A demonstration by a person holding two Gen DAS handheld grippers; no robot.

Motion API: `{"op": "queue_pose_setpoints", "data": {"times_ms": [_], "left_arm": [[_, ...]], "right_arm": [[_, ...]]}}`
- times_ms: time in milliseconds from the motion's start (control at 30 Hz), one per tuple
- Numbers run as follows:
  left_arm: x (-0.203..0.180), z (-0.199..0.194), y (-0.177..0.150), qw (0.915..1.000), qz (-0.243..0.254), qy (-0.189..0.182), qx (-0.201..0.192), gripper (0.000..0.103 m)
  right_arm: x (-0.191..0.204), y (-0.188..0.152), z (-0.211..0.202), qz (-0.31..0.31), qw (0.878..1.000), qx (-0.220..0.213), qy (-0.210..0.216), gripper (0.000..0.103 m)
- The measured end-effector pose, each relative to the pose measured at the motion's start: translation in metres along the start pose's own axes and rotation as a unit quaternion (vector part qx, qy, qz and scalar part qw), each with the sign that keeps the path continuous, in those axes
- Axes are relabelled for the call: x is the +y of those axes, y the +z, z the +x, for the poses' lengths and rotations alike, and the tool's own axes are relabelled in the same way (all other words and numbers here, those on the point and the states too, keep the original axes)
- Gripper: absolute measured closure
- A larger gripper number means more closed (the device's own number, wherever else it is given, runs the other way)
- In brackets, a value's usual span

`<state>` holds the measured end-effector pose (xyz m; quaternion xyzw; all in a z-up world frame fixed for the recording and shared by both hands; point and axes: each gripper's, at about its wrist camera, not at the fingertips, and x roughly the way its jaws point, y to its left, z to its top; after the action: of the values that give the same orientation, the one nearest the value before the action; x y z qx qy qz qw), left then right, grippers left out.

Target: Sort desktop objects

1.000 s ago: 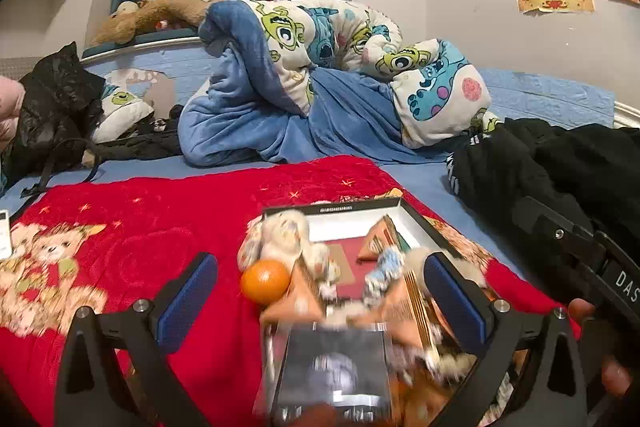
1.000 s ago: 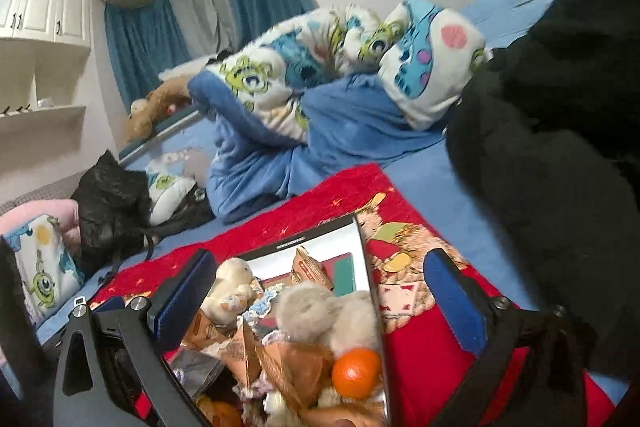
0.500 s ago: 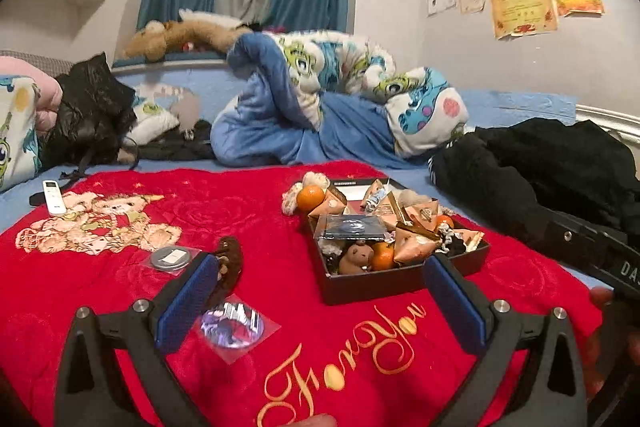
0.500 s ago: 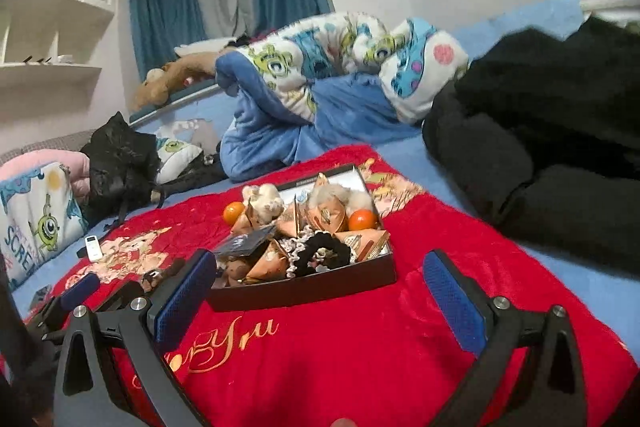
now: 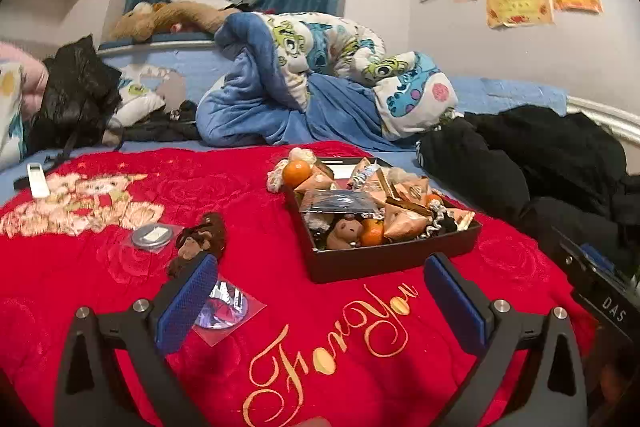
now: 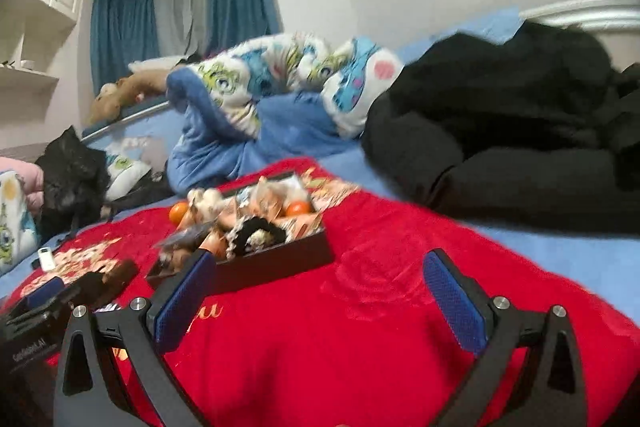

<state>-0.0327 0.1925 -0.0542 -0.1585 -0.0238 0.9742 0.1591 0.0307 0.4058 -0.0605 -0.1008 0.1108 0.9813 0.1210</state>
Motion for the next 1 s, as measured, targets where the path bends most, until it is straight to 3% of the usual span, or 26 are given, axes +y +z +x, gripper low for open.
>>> {"op": "queue_pose_setpoints", "data": {"times_ms": [333,733,1000], "left_arm": [[-0.001,0.006,0.0,0.9999,0.001,-0.005,0.014,0.0],[-0.009,0.006,-0.001,0.9996,0.024,0.004,0.016,0.0],[-0.008,0.006,-0.001,0.9996,0.022,0.003,0.015,0.0]], "right_arm": [[0.008,0.001,0.021,-0.026,0.998,0.048,0.017,0.0],[0.032,-0.002,0.012,-0.084,0.996,0.026,0.007,0.0],[0.032,-0.002,0.011,-0.086,0.996,0.023,0.008,0.0]]}}
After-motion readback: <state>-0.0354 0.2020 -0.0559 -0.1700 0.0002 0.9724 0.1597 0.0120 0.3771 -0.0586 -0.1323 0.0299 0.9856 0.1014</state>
